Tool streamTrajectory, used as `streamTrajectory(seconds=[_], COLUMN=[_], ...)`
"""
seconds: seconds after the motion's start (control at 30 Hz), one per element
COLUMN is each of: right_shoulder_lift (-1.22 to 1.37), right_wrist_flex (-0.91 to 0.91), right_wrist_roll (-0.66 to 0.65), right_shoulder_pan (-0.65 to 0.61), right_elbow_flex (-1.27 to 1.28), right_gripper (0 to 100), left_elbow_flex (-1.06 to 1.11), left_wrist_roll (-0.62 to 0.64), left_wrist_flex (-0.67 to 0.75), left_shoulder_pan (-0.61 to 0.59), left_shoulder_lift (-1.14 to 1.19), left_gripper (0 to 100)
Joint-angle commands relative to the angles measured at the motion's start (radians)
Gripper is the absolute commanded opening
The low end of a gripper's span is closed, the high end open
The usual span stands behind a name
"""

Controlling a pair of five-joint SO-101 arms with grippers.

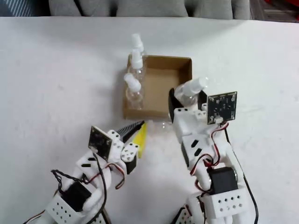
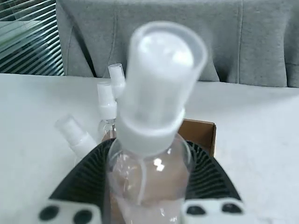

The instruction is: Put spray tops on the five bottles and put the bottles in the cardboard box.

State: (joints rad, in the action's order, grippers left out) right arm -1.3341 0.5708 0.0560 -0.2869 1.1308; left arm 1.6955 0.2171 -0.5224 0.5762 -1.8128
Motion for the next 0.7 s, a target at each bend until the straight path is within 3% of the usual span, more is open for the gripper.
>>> streamTrajectory(seconds=[0.0,0.27,0.53,0.67], right_shoulder_lift=[0.022,0.295,0.621,0.797], right_wrist_flex=[-0.071,-0.338,-0.684,-0.719], right_wrist_roll=[-0.012,-0.012,-0.012,-0.012], right_shoulder_pan=[0.010,0.044,0.054,0.064], right_elbow_flex=[-0.006,-0.008,-0.031,-0.140], right_gripper=[1.6,1.6,1.7,1.7], left_elbow_flex=[-0.003,-0.003,-0.003,-0.003], left_wrist_roll=[-0.012,-0.014,-0.015,-0.017], left_wrist_flex=[-0.041,-0.068,-0.130,-0.135], left_shoulder_pan=[-0.013,-0.013,-0.099,-0.101], left_shoulder_lift=[-0.007,-0.007,-0.008,-0.007], left_gripper=[2,2,3,3])
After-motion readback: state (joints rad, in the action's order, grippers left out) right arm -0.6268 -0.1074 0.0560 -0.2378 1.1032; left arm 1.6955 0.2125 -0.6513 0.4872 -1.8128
